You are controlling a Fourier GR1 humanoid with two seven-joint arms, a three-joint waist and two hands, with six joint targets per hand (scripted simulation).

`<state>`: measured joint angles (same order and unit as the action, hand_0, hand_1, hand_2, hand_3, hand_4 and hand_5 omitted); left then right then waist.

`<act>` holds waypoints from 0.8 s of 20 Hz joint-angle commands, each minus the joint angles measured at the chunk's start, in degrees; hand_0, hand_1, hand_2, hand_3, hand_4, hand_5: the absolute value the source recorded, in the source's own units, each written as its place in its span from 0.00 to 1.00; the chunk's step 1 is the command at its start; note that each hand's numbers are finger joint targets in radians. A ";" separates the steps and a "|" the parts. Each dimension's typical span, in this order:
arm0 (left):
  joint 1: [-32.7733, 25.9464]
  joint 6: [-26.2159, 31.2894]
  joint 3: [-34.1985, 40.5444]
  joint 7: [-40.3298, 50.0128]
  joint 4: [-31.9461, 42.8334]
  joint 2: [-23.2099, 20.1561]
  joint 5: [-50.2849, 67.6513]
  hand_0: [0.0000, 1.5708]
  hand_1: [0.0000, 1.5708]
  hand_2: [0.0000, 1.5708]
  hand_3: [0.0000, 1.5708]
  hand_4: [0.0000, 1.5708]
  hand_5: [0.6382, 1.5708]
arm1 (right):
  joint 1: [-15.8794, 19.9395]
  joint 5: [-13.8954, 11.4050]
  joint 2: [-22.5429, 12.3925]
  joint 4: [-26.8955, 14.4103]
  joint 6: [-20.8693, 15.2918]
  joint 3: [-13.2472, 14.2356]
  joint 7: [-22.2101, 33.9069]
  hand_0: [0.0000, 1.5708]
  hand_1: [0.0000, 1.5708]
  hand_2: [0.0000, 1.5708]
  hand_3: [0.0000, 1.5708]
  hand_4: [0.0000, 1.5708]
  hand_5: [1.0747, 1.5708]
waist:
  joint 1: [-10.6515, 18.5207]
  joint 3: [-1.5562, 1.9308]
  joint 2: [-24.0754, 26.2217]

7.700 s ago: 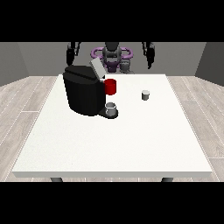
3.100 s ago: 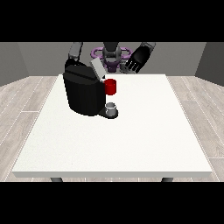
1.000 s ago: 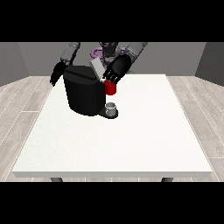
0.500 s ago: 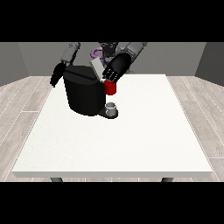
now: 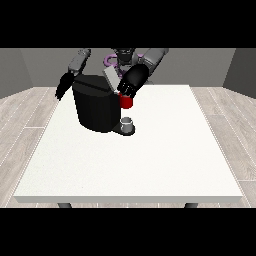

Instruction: Insert the coffee pod into the coffee machine and close the lid

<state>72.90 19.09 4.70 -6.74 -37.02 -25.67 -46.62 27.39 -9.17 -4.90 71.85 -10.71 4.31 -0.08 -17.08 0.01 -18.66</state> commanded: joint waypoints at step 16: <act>2.51 -5.45 3.00 -3.38 2.16 -2.43 -0.72 0.79 0.79 0.77 0.61 0.00 1.00 | 1.00 -0.67 0.05 2.99 0.77 -1.80 1.19 0.00 0.00 0.00 0.00 0.09 1.00 | -4.04 0.01 -3.56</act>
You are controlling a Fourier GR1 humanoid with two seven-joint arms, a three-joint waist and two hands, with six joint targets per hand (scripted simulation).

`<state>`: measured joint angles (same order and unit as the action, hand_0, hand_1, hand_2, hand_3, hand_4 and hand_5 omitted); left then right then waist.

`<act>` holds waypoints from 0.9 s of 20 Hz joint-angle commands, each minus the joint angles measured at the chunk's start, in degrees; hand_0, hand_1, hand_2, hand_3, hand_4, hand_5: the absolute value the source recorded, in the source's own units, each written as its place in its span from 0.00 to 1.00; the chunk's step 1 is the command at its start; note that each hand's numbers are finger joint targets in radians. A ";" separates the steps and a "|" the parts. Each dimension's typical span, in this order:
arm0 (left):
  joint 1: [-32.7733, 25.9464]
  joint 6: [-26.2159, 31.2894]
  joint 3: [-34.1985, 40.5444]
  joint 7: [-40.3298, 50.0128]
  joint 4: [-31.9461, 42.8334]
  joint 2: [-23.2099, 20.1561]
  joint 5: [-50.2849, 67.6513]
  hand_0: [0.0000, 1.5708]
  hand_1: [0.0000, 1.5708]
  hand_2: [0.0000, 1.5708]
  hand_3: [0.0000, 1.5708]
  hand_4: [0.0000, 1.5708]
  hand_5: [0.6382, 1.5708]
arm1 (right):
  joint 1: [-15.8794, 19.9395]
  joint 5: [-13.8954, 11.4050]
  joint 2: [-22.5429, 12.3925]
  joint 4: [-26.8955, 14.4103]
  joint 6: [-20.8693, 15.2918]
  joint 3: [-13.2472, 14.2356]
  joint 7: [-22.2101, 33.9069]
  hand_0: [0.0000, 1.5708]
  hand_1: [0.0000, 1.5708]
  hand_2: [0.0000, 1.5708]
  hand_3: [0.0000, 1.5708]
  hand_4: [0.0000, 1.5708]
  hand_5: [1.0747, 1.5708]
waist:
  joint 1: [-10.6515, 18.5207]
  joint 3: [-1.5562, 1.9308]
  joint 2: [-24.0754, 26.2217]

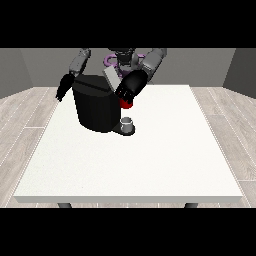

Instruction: Insert the coffee pod into the coffee machine and close the lid

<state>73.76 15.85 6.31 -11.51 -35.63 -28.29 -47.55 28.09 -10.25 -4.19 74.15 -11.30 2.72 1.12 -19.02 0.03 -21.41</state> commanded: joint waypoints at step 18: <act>1.05 -5.31 -1.72 -4.48 -0.36 -3.30 -5.30 0.00 0.00 0.40 0.32 0.00 1.00 | 0.80 -2.20 -0.13 -1.15 -1.59 -0.46 -1.45 0.00 0.00 0.00 0.00 0.09 1.00 | 0.29 -0.01 -3.04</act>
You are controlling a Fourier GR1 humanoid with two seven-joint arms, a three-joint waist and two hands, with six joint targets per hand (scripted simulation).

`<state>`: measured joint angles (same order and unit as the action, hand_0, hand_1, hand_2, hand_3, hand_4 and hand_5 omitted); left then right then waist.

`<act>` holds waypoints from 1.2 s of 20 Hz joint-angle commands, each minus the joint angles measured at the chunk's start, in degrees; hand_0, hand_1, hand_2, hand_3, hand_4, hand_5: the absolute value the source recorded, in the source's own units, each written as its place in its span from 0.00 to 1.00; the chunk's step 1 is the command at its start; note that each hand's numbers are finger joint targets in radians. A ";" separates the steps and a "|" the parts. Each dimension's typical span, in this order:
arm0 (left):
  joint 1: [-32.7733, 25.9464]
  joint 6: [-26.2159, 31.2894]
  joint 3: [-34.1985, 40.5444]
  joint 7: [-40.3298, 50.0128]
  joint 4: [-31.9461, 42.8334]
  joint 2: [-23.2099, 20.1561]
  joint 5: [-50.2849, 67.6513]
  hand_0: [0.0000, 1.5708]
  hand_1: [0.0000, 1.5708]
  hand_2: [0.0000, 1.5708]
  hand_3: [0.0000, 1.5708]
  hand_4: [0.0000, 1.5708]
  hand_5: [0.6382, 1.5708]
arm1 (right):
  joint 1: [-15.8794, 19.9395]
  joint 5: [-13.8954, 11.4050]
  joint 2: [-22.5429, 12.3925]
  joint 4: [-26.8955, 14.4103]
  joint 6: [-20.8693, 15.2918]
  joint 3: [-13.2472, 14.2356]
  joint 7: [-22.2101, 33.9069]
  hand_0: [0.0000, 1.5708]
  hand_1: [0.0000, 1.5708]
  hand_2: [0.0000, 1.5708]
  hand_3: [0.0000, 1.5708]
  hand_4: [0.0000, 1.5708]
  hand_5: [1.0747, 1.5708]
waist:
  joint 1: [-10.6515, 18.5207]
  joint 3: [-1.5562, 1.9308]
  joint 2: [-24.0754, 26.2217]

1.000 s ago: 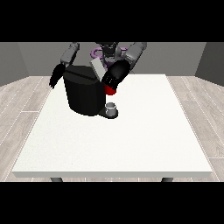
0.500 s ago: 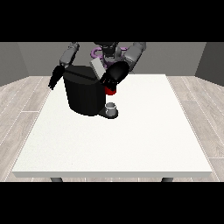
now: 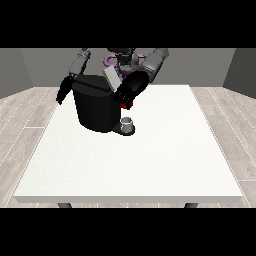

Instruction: Insert the coffee pod into the coffee machine and close the lid

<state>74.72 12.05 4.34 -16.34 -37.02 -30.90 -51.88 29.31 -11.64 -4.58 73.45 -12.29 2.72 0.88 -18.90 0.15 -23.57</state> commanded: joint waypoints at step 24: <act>-18.74 1.92 11.36 -1.06 -0.82 17.26 16.51 0.00 0.00 0.00 0.00 0.13 1.00 | -16.09 3.47 -0.12 -7.47 1.32 4.02 -4.51 0.00 0.00 0.00 0.00 0.00 1.00 | 13.92 -0.34 24.31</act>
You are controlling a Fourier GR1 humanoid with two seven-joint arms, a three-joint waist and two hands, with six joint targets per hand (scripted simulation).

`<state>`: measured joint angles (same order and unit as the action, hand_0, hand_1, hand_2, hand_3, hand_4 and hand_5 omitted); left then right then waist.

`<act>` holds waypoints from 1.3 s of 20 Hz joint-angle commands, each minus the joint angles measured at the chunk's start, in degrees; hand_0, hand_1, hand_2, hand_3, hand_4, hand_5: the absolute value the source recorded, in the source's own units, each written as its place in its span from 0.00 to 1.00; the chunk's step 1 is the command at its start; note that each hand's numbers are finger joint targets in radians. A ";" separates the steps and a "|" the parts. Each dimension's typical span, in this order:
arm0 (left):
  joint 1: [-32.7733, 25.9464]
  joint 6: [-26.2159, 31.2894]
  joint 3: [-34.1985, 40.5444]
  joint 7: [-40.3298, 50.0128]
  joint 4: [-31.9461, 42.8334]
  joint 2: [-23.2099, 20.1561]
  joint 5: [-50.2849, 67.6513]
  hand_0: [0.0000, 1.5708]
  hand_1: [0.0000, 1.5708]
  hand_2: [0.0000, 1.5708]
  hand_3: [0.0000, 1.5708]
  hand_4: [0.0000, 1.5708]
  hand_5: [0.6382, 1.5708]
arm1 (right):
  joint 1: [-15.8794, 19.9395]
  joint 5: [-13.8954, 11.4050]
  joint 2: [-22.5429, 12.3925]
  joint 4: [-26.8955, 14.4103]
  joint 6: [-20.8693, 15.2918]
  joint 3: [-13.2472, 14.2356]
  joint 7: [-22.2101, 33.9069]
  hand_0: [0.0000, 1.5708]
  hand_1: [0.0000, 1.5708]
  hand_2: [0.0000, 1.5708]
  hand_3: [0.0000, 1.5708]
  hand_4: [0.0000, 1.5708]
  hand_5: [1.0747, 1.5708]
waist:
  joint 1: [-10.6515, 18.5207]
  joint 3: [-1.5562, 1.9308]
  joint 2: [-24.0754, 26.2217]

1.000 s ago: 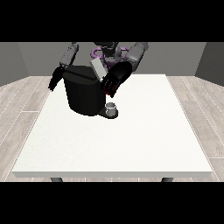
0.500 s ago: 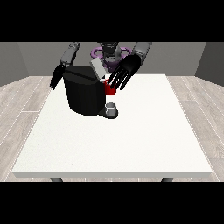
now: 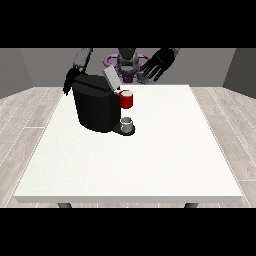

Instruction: Insert the coffee pod into the coffee machine and close the lid

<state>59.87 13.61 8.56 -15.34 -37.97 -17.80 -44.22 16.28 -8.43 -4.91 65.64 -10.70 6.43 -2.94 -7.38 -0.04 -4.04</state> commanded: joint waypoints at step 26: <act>-34.49 5.00 5.70 1.47 -12.64 17.78 29.61 0.00 0.00 0.00 0.00 0.25 1.00 | 3.05 6.09 -5.85 5.18 10.09 2.65 3.80 0.00 0.00 0.00 0.00 0.00 1.00 | 18.40 0.07 17.34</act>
<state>27.71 17.72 17.45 -15.17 -45.64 -0.28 -17.34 16.93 -4.18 -8.76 73.35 -1.15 5.63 1.76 8.51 0.00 15.26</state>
